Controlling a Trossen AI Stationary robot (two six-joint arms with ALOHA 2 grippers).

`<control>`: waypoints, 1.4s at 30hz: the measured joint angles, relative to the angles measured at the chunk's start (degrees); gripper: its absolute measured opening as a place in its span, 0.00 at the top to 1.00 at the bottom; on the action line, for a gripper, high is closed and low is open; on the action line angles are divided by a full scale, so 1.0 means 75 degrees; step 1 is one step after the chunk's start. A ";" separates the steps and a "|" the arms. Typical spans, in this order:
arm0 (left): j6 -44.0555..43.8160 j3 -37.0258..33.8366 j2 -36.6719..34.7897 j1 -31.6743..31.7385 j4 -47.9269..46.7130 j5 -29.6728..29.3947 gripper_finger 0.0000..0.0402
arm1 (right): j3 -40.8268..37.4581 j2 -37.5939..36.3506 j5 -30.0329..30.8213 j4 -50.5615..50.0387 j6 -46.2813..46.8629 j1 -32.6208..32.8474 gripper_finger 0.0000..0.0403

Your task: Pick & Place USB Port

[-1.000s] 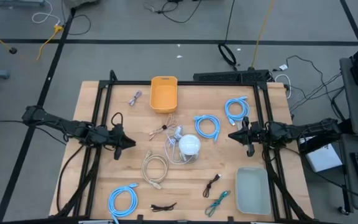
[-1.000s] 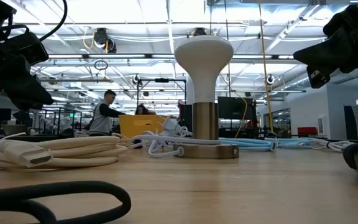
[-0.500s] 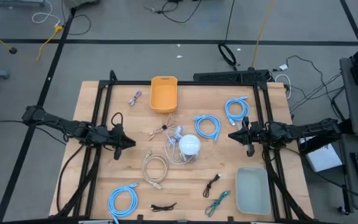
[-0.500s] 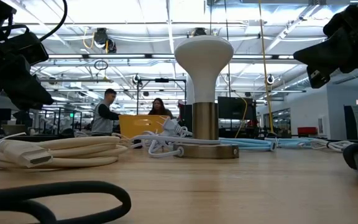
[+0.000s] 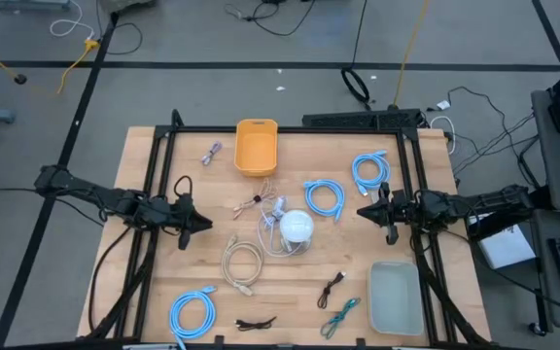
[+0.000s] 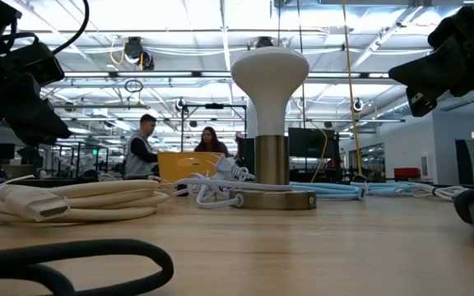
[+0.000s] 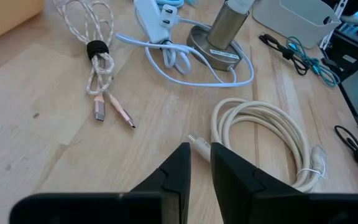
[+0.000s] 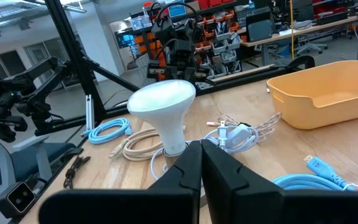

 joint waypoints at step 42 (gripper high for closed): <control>0.4188 0.0076 0.0377 0.0193 -0.0606 -0.4190 0.83 | -0.0003 -0.0009 0.2011 0.1827 0.3936 0.0000 0.99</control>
